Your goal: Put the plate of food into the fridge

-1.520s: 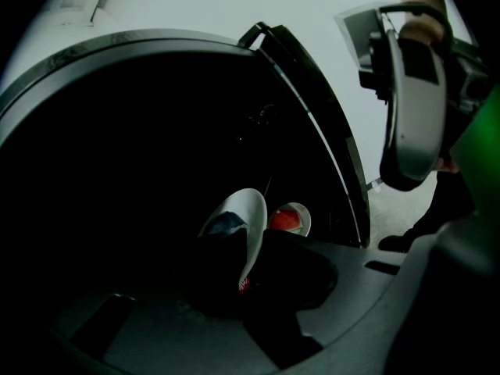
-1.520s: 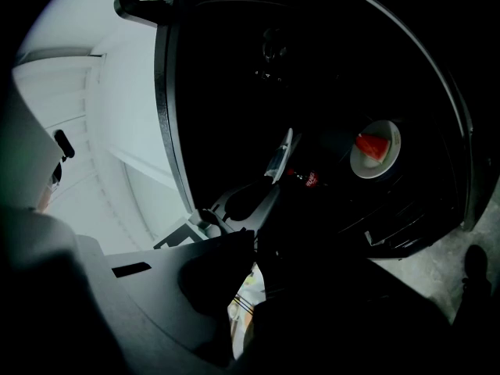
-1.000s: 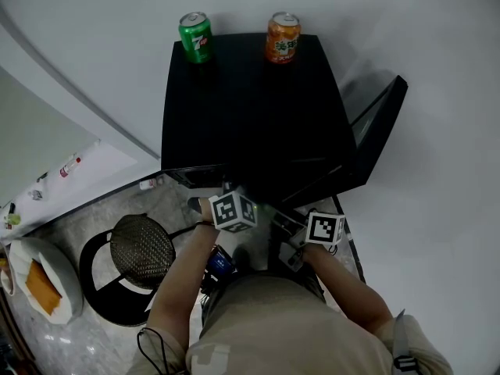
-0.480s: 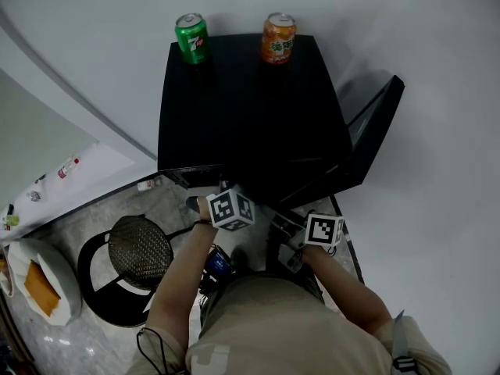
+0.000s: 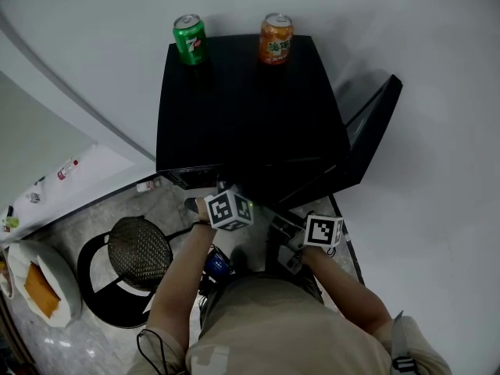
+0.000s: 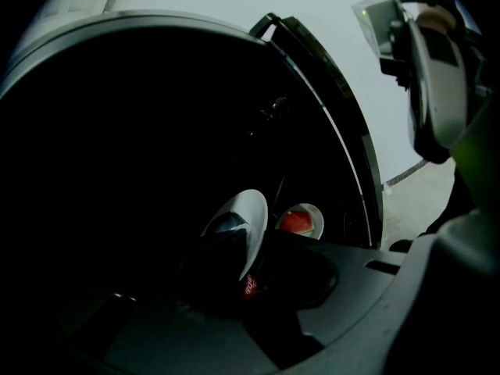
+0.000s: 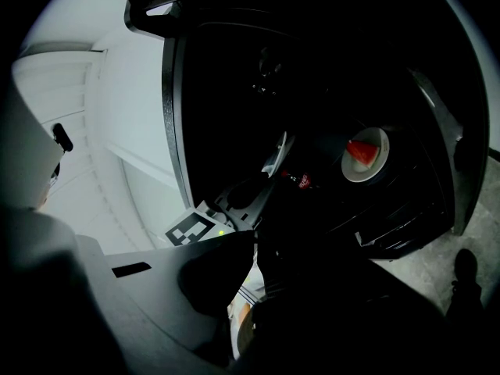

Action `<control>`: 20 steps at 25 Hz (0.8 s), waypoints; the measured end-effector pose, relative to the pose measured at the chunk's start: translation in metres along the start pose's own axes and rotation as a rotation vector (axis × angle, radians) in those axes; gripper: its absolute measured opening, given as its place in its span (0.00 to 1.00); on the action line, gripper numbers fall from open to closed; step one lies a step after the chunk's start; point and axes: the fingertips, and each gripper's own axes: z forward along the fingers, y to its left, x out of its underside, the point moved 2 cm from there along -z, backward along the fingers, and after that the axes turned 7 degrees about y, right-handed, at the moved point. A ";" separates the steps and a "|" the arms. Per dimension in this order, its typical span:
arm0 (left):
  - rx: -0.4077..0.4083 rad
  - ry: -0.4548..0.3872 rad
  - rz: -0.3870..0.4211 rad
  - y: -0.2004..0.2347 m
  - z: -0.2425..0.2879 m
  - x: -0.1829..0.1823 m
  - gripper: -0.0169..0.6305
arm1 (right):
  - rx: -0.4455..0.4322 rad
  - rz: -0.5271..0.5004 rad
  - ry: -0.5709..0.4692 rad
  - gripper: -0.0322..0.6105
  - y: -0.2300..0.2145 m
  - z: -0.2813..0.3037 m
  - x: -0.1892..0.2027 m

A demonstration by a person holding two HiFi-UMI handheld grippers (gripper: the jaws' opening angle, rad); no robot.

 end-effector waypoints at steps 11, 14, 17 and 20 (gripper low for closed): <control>-0.006 0.011 -0.023 0.003 0.004 -0.001 0.14 | 0.014 0.013 -0.016 0.10 -0.003 -0.007 0.001; -0.007 0.014 -0.030 0.003 0.004 -0.001 0.14 | 0.013 0.016 -0.015 0.10 -0.003 -0.007 0.002; 0.000 0.011 -0.035 0.003 0.004 -0.001 0.14 | 0.014 0.013 -0.013 0.10 -0.003 -0.008 0.003; 0.037 -0.007 -0.046 -0.002 0.002 -0.002 0.22 | 0.011 0.007 -0.013 0.10 -0.002 -0.008 0.003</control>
